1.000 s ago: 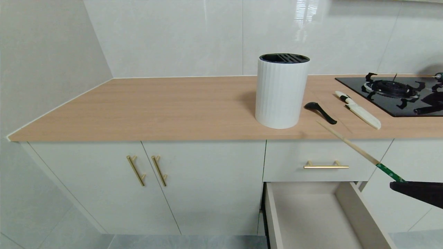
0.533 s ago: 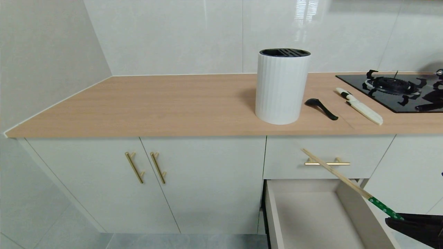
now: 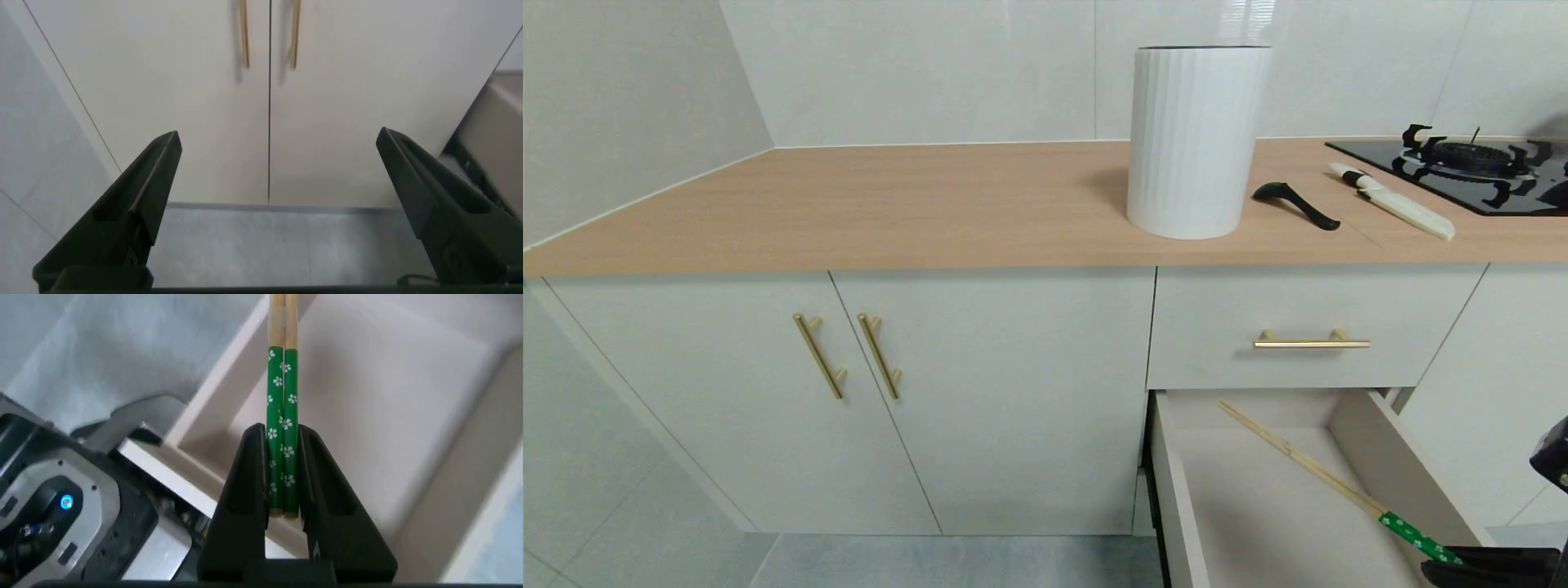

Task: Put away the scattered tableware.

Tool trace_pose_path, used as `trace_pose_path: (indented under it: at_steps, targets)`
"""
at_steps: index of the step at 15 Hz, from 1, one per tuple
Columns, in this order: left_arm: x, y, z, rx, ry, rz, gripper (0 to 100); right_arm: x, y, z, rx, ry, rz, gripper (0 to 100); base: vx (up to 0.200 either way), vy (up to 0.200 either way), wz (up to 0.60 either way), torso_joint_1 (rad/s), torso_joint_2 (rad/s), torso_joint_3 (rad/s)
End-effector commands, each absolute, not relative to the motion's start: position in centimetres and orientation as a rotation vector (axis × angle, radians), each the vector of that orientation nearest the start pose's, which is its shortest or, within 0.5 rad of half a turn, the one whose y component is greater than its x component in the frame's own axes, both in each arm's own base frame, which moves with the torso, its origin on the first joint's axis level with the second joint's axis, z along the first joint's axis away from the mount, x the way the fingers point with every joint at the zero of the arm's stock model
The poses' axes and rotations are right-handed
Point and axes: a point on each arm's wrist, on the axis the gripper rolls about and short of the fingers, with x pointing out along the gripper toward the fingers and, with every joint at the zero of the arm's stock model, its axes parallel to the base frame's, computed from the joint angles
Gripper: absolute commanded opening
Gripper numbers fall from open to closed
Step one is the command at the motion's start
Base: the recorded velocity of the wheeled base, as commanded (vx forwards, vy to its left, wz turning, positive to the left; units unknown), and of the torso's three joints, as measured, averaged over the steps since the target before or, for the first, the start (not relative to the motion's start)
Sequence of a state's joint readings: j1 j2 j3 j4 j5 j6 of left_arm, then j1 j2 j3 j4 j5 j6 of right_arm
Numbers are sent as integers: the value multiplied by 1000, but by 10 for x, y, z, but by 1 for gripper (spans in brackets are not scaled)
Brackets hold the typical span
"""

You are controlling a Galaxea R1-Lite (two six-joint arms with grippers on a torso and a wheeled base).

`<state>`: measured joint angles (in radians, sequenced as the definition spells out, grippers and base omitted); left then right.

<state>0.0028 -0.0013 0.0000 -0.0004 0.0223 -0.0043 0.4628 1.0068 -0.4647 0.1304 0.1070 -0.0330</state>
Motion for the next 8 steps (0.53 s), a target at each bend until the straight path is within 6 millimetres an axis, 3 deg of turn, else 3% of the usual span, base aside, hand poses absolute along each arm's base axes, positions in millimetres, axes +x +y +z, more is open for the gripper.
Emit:
trace_pose_path:
  at_steps: [1,4,8]
  targets:
    - [-23,0,75,-5,0,26,100,105,55,152,-162,726,556,0,0,0,0,-105,447,330]
    - [-23,0,75,-5,0,26,100,113,59,139,-164,738,556,0,0,0,0,-79,382,297]
    - [-23,0,75,-5,0,26,100,122,63,136,-165,760,545,0,0,0,0,-12,58,52]
